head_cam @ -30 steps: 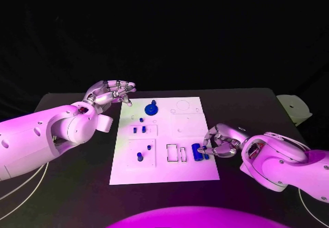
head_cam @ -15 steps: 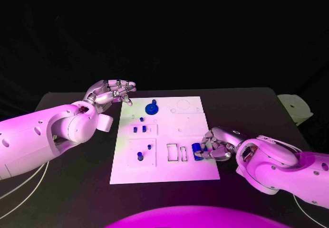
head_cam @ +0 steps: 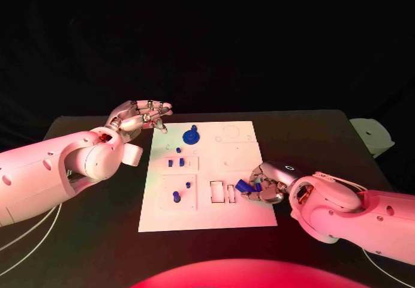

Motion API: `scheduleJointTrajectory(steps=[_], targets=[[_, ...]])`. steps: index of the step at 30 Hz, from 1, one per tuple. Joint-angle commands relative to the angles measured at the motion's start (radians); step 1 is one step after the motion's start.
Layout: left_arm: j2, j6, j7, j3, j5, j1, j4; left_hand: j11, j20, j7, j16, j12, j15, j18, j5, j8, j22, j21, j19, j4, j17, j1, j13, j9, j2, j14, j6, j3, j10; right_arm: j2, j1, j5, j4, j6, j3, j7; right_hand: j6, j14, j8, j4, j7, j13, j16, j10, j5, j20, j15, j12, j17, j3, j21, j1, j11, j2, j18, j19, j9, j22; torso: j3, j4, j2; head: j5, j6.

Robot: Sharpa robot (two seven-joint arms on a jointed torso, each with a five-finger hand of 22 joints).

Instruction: Assemble the parts on the task board

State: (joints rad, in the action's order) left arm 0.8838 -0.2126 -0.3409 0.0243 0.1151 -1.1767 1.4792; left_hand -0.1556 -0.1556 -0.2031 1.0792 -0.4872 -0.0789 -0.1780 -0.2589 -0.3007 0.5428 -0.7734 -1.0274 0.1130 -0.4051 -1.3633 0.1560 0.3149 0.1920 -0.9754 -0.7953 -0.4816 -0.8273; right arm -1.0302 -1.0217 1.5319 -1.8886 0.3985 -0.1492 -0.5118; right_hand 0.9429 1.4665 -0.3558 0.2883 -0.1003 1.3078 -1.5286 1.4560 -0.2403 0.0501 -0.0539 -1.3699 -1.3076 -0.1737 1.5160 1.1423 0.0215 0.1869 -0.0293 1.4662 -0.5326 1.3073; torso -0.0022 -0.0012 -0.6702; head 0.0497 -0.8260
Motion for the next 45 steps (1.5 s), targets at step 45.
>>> scheduleJointTrajectory(steps=[45], targets=[[-0.002, 0.026, 0.001, -0.001, -0.005, 0.0, 0.007, 0.001, -0.005, -0.016, 0.004, -0.009, 0.002, -0.005, -0.005, -0.004, -0.001, 0.005, 0.003, 0.006, 0.002, 0.011, 0.001, 0.001, -0.006, 0.01, 0.004, 0.005, 0.01, 0.068, -0.006, -0.139, -0.048, 0.07, 0.011, 0.008, 0.079, 0.086, -0.058, 0.003, 0.04, 0.107, -0.011, 0.034, -0.044, -0.02, -0.024, -0.017, -0.167, -0.103, 0.03, 0.032, -0.037, -0.052, 0.024, 0.097, -0.019, 0.256, -0.0011, 0.0013, -0.001, -0.003, -0.002]])
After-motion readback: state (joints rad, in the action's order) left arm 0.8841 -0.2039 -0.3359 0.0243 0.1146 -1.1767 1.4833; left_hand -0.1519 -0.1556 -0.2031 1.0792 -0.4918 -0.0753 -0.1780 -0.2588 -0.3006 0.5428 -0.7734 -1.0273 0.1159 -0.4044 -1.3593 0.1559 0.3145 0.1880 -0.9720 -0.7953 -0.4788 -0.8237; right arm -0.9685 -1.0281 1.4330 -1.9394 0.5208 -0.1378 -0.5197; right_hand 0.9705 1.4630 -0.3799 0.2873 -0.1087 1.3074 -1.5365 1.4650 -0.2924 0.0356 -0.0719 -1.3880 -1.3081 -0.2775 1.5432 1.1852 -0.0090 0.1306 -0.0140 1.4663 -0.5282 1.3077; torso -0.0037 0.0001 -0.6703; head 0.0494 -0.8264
